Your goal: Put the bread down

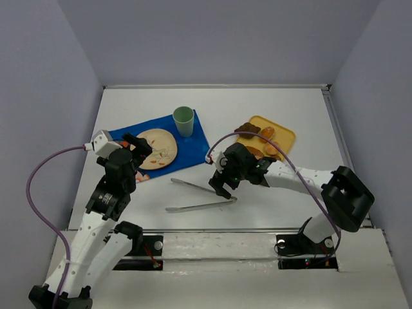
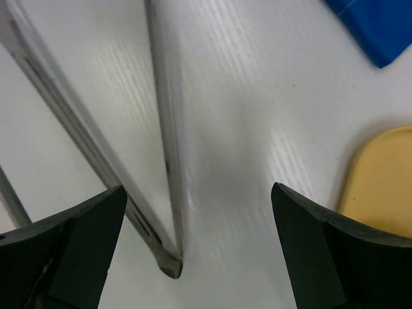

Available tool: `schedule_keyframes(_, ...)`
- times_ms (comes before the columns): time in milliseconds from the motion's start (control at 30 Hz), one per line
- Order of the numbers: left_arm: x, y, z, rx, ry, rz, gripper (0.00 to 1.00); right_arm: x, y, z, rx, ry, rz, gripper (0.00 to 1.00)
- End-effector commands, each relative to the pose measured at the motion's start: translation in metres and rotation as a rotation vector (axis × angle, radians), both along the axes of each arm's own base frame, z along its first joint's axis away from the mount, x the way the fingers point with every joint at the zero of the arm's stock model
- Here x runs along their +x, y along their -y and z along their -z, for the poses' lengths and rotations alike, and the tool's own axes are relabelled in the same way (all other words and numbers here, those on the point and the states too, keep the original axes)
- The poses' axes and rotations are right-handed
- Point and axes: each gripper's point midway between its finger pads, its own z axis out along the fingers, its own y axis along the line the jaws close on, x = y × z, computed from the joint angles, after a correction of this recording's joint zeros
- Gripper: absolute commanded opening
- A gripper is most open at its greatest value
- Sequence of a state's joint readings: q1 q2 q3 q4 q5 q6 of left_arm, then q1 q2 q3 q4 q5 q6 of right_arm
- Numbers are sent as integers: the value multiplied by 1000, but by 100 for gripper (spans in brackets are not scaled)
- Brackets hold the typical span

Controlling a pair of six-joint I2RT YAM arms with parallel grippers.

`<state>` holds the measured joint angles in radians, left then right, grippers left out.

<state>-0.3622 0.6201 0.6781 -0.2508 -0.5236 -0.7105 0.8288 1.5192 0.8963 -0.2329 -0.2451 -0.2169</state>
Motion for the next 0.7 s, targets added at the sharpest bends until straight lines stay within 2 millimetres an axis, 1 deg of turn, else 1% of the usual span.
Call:
schedule_keyframes(0,6,-2,-4,7,28,-12,99,-25,-24,-16,38,26,-179,100)
schedule_keyframes(67,6,-2,-3,10,25,-11,99,-35,-25,-17,55,9,-211,100)
schedule_keyframes(100,7,-2,-3,10,25,-11,99,-46,-29,-16,69,-14,-243,100)
schedule_keyframes(133,7,-1,-3,12,23,-11,99,-47,-30,-16,72,-20,-243,100)
schedule_keyframes(167,8,-1,-2,13,21,-6,99,-52,-33,-13,73,-34,-247,100)
schedule_keyframes(233,10,2,-3,17,25,7,99,-54,-37,-12,80,-45,-234,100)
schedule_keyframes(267,10,3,-2,17,23,13,99,-53,-37,-9,74,-55,-218,100)
schedule_keyframes(300,11,3,-1,18,18,14,99,-45,-34,-7,51,-32,-176,100)
schedule_keyframes(367,11,4,0,19,15,14,99,-43,-36,-6,45,-21,-157,100)
schedule_keyframes(500,12,4,0,21,13,18,99,-31,-34,-1,14,6,-99,100)
schedule_keyframes(600,11,4,0,21,16,18,99,-29,-34,3,3,1,-90,100)
schedule_keyframes(667,11,4,-1,21,17,17,99,-31,-36,7,-4,-17,-107,100)
